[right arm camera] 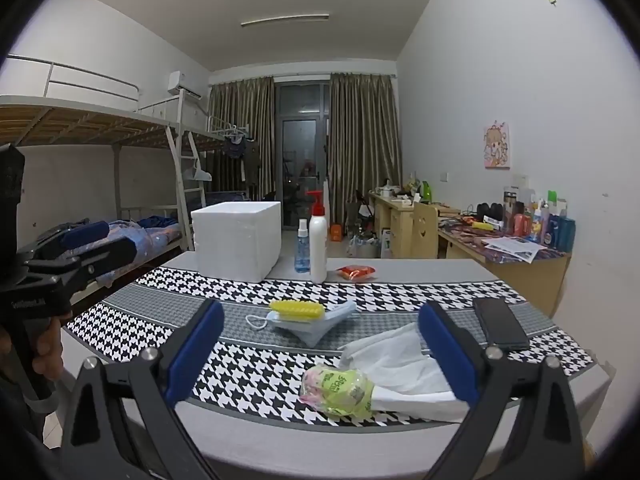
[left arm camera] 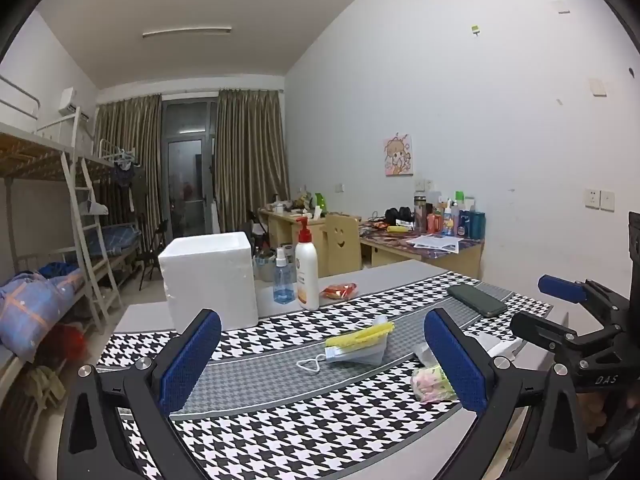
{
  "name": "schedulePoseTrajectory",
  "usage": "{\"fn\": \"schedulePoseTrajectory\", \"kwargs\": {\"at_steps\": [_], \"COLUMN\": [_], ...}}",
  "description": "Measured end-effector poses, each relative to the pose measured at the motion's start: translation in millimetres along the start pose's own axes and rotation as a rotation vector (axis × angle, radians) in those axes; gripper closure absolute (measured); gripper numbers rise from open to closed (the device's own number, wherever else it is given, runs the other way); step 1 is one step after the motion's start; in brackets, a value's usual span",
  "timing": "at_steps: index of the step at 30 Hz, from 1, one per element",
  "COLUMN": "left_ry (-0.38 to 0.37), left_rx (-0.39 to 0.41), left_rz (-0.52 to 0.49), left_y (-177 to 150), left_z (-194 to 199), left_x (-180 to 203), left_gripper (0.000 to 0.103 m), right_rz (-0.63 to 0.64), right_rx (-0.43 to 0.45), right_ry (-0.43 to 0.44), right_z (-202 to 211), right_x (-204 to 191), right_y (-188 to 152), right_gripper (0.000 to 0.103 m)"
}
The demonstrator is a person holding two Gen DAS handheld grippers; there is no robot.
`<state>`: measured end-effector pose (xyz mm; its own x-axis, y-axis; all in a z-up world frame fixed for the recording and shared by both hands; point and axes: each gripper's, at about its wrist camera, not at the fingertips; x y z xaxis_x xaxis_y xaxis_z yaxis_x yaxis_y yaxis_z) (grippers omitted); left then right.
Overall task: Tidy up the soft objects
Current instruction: 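Move the left gripper toward the green tissue pack while the right approaches the white tissue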
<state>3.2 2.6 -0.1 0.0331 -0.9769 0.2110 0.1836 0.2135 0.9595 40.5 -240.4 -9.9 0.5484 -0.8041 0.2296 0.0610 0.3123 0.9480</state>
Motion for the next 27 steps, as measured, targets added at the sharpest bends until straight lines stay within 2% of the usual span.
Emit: {"fn": "schedulePoseTrajectory", "kwargs": {"at_steps": [27], "left_ry": [0.009], "left_rx": [-0.02], "left_rz": [-0.012], "left_y": [-3.0], "left_z": [-4.4], "left_x": [3.2], "left_gripper": [0.001], "right_rz": [-0.007], "right_rx": [0.001], "right_ry": [-0.018], "right_z": [1.5], "right_x": [1.8], "right_y": [-3.6], "right_gripper": [0.003]}}
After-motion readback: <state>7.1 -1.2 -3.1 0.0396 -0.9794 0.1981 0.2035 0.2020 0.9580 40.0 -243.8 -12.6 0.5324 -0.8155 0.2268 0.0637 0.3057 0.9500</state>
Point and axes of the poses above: each gripper's, at about its wrist camera, not at the fingertips, and z roughly against the way its jaws point, x to its right, y to its top, and after that the axes turned 14 degrees about z, right-handed
